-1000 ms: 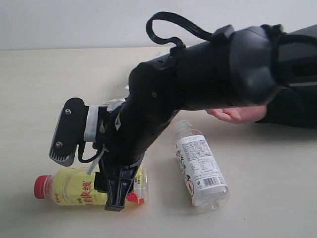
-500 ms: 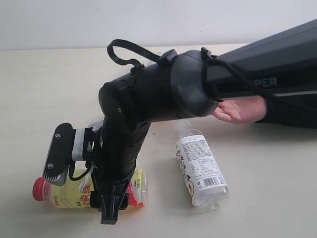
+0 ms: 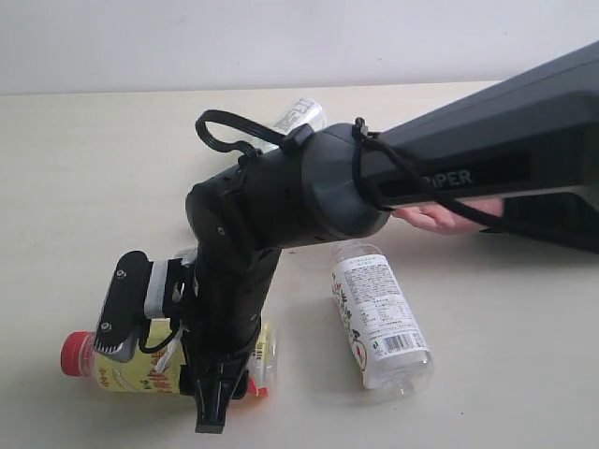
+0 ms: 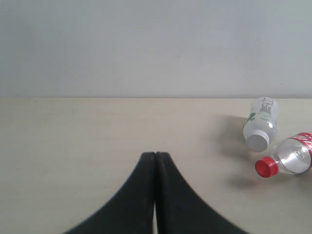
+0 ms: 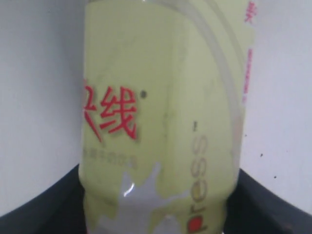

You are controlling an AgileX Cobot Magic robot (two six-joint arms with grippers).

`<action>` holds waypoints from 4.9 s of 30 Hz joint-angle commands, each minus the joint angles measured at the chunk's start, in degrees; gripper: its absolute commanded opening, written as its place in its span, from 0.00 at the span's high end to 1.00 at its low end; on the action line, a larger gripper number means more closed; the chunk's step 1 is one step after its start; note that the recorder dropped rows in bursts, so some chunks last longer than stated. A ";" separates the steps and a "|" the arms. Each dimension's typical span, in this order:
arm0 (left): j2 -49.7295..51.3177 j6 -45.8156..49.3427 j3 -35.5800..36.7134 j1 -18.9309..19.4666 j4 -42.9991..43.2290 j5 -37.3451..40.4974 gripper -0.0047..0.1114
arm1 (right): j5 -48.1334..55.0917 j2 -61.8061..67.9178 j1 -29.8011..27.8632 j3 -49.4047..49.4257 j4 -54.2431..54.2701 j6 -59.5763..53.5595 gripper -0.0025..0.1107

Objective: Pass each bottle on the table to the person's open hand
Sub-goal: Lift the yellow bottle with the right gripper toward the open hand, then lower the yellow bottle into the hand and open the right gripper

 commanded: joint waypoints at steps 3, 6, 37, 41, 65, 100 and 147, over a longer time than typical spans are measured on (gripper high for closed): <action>-0.36 -0.03 0.20 0.00 0.16 -0.14 0.96 | -1.75 -1.47 0.02 -0.88 1.09 0.21 0.95; -0.36 -0.03 0.20 0.00 0.16 -0.14 0.96 | -0.94 -1.58 0.02 -2.88 1.49 4.26 0.98; -0.36 -0.03 0.20 0.00 0.16 -0.14 0.96 | 14.24 -27.81 -14.68 -2.64 -10.95 39.59 0.98; -0.36 -0.03 0.20 0.00 0.16 -0.14 0.96 | 14.24 -32.12 -21.64 2.11 -10.95 40.90 0.98; -0.36 -0.03 0.20 0.00 0.16 -0.14 0.96 | -6.54 -31.12 -39.41 20.90 -9.06 46.03 0.98; -0.36 -0.03 0.20 0.00 0.16 -0.14 0.96 | -2.55 -21.46 -39.41 14.67 -9.29 46.05 0.53; -0.36 -0.03 0.20 0.00 0.16 -0.14 0.96 | -4.20 -31.14 -39.30 14.67 -11.90 46.07 0.29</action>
